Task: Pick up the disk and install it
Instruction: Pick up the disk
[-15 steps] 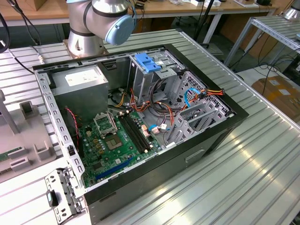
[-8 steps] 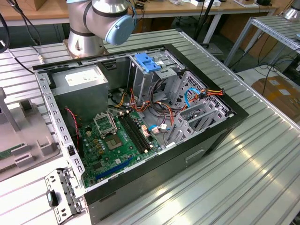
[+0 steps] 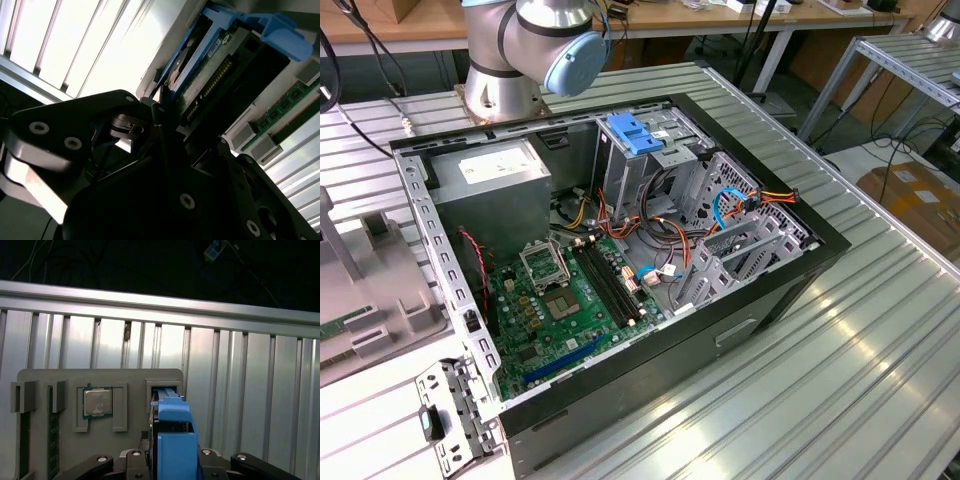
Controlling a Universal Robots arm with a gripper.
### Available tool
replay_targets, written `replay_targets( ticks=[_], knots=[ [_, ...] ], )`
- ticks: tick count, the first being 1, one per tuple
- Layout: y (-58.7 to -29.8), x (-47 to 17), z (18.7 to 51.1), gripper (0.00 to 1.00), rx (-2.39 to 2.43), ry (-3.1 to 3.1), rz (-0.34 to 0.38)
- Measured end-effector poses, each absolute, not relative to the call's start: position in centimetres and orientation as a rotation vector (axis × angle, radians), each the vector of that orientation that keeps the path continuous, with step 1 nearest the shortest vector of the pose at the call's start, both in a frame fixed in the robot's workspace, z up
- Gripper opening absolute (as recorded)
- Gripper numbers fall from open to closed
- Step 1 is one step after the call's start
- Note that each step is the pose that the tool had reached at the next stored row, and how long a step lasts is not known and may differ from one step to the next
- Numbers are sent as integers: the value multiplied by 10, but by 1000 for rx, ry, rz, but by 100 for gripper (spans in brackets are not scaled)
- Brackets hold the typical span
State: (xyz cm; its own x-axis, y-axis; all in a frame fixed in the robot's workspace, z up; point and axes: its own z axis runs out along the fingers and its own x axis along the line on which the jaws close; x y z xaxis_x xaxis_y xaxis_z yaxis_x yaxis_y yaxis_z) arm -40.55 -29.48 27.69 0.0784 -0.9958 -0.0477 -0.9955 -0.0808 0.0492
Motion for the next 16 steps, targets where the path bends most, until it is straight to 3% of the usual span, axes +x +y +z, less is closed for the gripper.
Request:
replay_targets(
  ticks=[16],
  knots=[
    [-295,-406,282,37,2304,-2127,-107]
  ],
)
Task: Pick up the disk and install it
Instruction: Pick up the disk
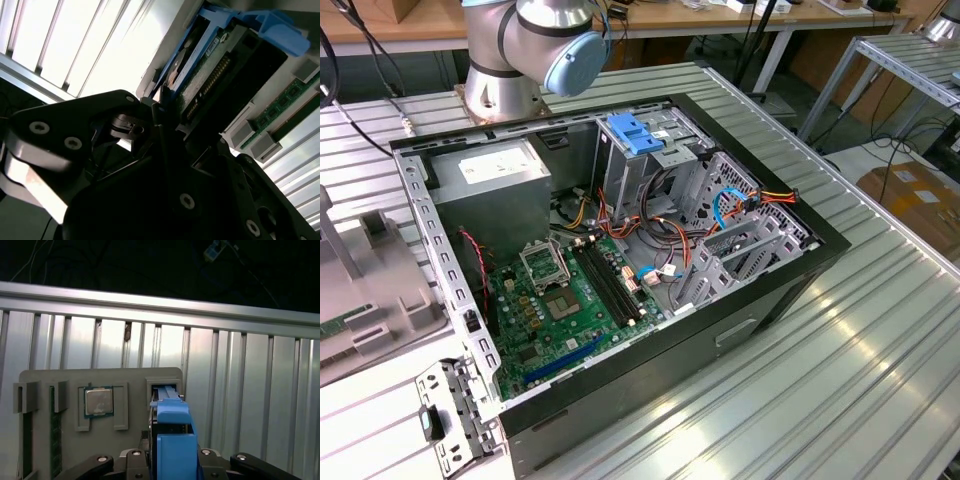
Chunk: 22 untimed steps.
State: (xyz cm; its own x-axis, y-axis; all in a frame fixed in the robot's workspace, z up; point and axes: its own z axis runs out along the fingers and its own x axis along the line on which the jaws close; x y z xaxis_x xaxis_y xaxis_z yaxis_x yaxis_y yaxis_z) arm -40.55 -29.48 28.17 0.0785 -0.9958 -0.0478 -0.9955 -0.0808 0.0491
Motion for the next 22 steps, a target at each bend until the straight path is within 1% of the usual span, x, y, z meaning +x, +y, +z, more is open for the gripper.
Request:
replay_targets(
  ticks=[22],
  knots=[
    [-295,-406,296,37,2304,-2127,-107]
  ],
)
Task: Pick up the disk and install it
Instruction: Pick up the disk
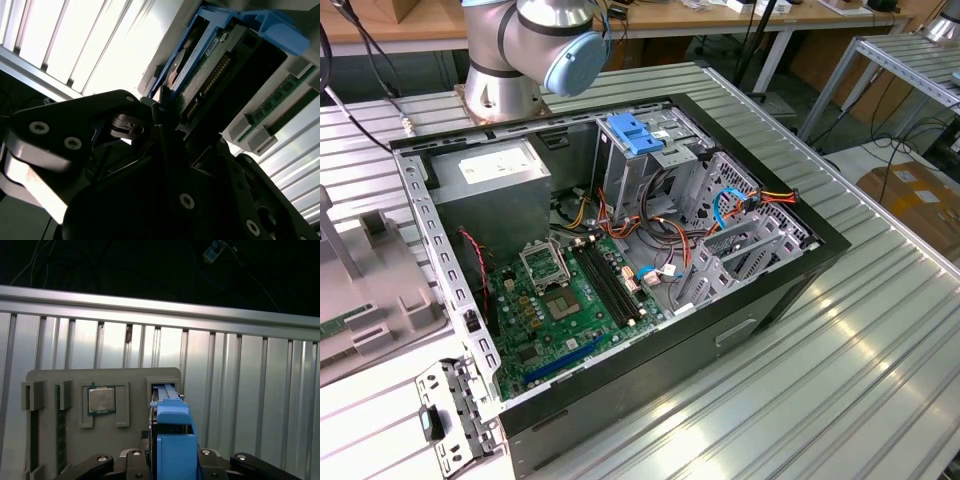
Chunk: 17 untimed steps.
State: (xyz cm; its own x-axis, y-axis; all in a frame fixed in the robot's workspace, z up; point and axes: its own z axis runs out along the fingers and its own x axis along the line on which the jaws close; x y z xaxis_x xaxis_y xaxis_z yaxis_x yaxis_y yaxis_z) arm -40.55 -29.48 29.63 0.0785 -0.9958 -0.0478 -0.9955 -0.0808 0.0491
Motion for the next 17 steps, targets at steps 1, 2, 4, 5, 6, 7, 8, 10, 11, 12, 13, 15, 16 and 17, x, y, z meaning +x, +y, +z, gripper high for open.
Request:
replay_targets(
  ticks=[1,2,4,5,6,7,8,10,11,12,13,15,16,17],
  knots=[
    [-295,-406,297,37,2304,-2127,-107],
    [-295,-406,298,37,2304,-2127,-107],
    [-295,-406,300,37,2304,-2127,-107],
    [-295,-406,301,37,2304,-2127,-107],
    [-295,-406,301,37,2304,-2127,-107],
    [-295,-406,302,37,2304,-2127,-107],
    [-295,-406,303,37,2304,-2127,-107],
    [-295,-406,305,37,2304,-2127,-107],
    [-295,-406,307,37,2304,-2127,-107],
    [-295,-406,307,37,2304,-2127,-107],
    [-295,-406,308,37,2304,-2127,-108],
    [-295,-406,310,37,2304,-2127,-107],
    [-295,-406,312,37,2304,-2127,-107],
    [-295,-406,313,37,2304,-2127,-107]
  ],
)
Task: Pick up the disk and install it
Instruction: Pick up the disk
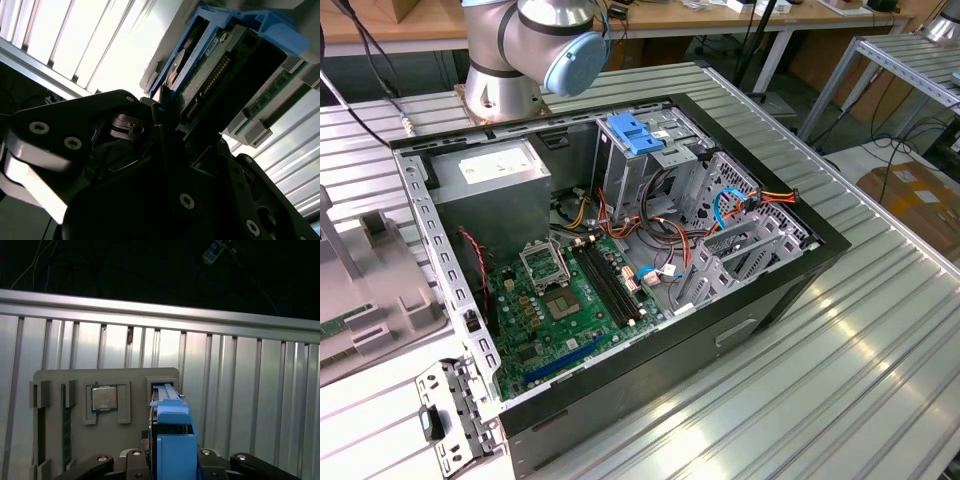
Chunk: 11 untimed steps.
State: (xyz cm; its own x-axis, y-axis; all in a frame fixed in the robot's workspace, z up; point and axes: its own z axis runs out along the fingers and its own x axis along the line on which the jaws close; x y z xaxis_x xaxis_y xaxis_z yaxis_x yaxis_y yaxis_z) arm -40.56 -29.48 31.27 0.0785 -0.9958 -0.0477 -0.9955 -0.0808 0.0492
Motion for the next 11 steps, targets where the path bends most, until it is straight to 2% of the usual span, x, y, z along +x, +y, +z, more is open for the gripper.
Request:
replay_targets(
  ticks=[11],
  knots=[
    [-295,-406,327,37,2304,-2127,-107]
  ],
)
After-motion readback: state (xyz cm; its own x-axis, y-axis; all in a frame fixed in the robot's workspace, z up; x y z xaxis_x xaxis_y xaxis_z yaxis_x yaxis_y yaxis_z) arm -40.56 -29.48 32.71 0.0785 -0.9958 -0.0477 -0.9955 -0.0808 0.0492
